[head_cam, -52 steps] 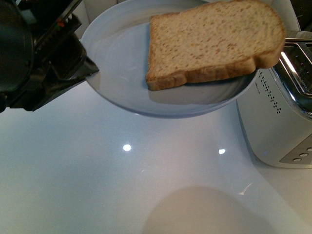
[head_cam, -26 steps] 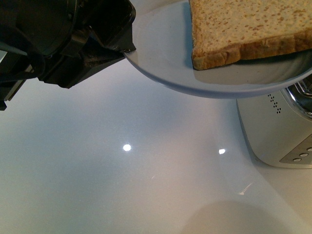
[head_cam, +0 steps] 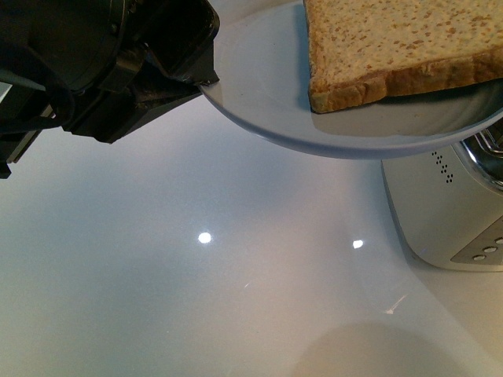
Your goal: Left arm holds plate, right arm toasts bread
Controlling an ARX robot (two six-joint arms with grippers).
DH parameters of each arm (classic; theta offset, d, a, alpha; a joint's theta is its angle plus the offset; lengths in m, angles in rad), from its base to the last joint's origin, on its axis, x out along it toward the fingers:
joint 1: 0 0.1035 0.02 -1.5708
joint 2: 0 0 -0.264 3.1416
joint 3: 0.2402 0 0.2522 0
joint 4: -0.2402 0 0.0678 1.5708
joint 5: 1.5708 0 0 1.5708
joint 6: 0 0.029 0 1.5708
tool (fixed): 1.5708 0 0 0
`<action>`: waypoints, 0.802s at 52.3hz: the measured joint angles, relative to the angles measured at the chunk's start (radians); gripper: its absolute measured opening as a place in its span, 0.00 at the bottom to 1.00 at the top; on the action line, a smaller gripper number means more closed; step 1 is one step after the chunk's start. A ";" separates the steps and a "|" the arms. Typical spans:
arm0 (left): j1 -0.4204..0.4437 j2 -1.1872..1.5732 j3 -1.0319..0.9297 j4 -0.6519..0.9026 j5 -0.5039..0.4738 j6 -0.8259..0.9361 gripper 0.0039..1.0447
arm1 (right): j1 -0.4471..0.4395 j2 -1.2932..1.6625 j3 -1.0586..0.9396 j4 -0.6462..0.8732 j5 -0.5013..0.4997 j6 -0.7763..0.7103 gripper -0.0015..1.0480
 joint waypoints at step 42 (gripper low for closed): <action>-0.002 0.002 0.000 0.000 -0.002 0.000 0.03 | -0.014 0.246 0.134 -0.353 0.003 0.209 0.91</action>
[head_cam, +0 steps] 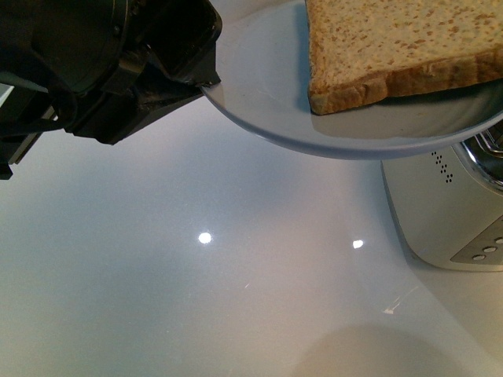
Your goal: Left arm holds plate, right arm toasts bread
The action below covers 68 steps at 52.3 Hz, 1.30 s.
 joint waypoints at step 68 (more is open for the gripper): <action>-0.001 0.000 0.000 0.000 0.002 -0.002 0.03 | 0.197 0.892 0.380 0.632 -0.258 0.697 0.91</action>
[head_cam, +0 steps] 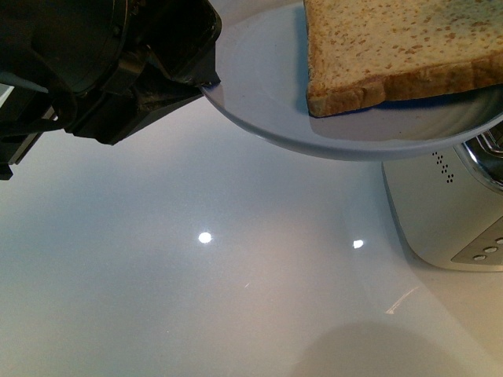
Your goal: Left arm holds plate, right arm toasts bread
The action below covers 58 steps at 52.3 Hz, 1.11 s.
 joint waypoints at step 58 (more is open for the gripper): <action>0.001 0.000 0.000 0.000 0.000 0.000 0.03 | 0.014 -0.014 -0.005 -0.035 0.000 0.075 0.03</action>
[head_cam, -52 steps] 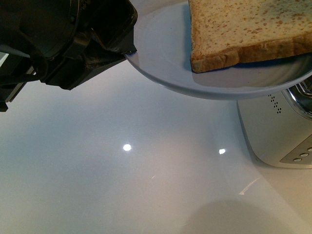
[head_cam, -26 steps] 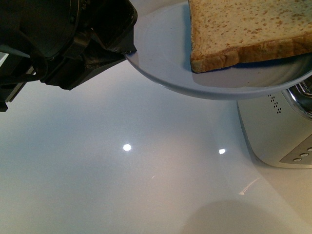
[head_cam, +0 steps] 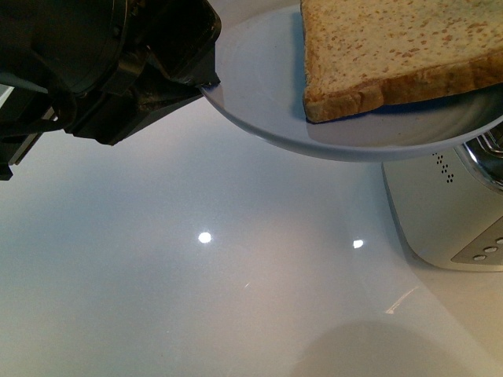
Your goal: Left arm holds plate, right arm toasts bread
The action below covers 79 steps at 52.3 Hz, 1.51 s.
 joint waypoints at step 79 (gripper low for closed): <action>0.000 0.000 0.000 0.000 0.000 -0.002 0.03 | -0.156 0.201 0.148 0.058 0.387 -0.926 0.03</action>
